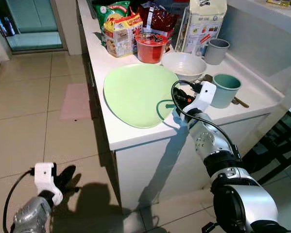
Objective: Setting the table
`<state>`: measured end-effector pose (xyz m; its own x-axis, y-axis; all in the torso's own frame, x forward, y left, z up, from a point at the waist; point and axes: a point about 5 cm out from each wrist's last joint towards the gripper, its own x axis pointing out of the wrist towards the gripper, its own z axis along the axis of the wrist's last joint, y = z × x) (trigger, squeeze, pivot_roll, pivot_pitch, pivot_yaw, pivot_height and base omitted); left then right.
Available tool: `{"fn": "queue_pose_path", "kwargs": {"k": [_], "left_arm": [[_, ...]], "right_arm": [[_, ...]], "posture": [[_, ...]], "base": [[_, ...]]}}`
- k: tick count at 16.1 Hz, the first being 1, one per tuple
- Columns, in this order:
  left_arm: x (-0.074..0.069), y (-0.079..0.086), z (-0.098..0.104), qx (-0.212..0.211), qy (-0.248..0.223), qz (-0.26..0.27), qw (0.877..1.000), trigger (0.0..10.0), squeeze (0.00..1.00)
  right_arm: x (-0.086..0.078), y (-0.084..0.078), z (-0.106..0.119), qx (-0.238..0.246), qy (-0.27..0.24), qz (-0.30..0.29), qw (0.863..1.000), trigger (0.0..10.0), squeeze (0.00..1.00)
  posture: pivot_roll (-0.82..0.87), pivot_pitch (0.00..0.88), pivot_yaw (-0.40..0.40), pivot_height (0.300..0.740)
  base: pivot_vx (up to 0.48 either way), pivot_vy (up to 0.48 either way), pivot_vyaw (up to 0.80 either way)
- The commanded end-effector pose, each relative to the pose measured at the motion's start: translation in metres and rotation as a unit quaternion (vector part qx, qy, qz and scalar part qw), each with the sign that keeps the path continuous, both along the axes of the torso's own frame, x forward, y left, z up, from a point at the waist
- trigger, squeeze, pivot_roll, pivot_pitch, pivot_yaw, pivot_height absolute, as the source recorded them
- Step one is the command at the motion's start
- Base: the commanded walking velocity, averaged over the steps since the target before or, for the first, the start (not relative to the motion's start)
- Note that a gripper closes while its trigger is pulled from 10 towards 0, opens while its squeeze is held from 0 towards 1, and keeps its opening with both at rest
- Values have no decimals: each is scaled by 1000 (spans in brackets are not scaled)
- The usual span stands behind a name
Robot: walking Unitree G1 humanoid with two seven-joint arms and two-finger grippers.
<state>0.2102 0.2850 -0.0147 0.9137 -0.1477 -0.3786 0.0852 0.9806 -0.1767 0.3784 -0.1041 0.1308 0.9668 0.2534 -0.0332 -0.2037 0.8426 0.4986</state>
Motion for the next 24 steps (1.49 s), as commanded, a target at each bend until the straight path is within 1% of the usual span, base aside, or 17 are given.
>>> {"fn": "queue_pose_path", "kwargs": {"k": [1,4,8,17,18,20,24], "left_arm": [[-8,0,-6,8,16,0,1000,10000,0],[-10,1,-9,12,27,4,1000,10000,0],[0,0,-1,18,3,-10,1000,10000,0],[1,-3,-2,20,3,-15,1000,10000,0],[4,-9,-3,18,5,-16,1000,10000,0],[5,-11,-4,18,10,-16,1000,10000,0],[3,-12,-7,21,18,-15,1000,10000,0]], "right_arm": [[-6,-2,-20,-30,41,1,999,0,0],[-6,-2,-20,-29,41,0,999,0,0],[-6,-2,-18,-26,37,-1,999,0,0],[-6,-3,-19,-27,38,-2,999,0,0],[-6,-3,-19,-26,38,-2,999,0,0],[-6,-3,-19,-26,39,-3,999,0,0],[-6,-3,-20,-25,40,-4,999,0,0]], "posture": [[143,0,-27,740],[143,0,-26,740],[144,0,-25,740],[143,0,-27,740],[142,0,-26,740],[142,0,-26,740],[138,0,-22,740]], "base": [[0,0,0],[0,0,0],[0,0,0],[0,0,0],[0,0,0],[0,0,0],[-480,0,0]]}}
